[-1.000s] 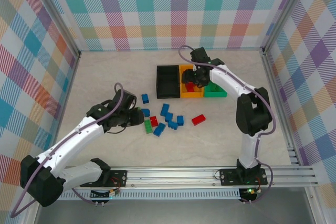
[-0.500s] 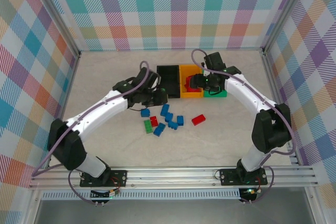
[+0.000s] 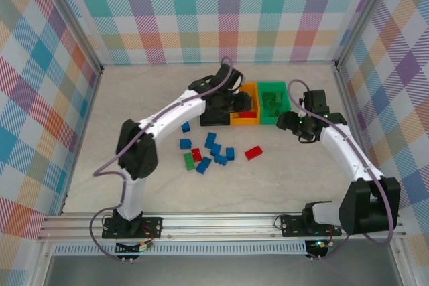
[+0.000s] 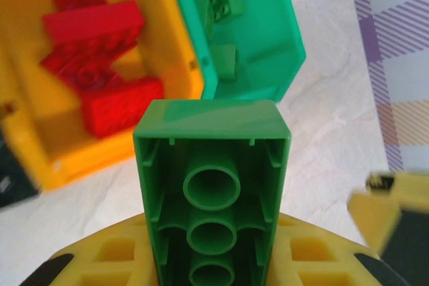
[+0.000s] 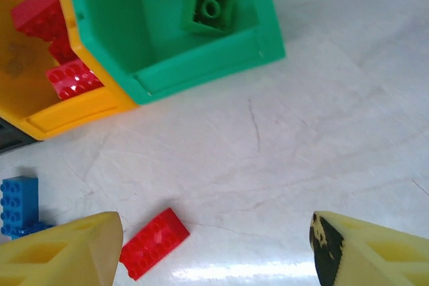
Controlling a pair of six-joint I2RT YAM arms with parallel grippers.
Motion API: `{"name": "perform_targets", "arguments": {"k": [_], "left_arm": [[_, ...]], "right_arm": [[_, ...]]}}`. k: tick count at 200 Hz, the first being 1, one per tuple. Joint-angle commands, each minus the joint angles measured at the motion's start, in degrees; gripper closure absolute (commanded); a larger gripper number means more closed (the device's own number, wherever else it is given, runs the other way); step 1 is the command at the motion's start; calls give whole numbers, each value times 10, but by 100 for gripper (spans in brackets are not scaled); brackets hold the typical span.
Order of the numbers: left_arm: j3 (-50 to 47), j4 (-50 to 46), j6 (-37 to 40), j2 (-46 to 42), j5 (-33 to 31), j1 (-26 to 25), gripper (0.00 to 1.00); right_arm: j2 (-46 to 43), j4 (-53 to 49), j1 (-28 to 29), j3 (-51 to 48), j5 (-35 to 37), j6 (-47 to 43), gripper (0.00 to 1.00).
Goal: Sort the legos into containers by color
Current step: Place the lego in the container.
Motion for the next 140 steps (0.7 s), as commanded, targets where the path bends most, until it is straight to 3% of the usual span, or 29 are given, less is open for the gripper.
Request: {"name": "perform_targets", "arguments": {"k": [1, 28, 41, 63, 93, 116, 140], "left_arm": [[121, -15, 3, 84, 26, -10, 80], [297, -21, -31, 200, 39, -22, 80], [338, 12, -59, 234, 46, -25, 80], [333, 85, -104, 259, 44, -26, 71], [333, 129, -131, 276, 59, -27, 25], [312, 139, -120, 253, 67, -27, 23], [223, 157, -94, 179, 54, -27, 23]], "right_arm": [[-27, -8, 1, -26, -32, 9, 26], [-59, -6, 0, -58, -51, 20, 26], [-68, -8, 0, -70, -62, 24, 26], [-83, -3, 1, -90, -91, 30, 26], [-107, -9, 2, -108, -115, 31, 26], [-111, -9, 8, -120, -135, 30, 25], [-98, -4, 33, -126, -139, 37, 25]]}}
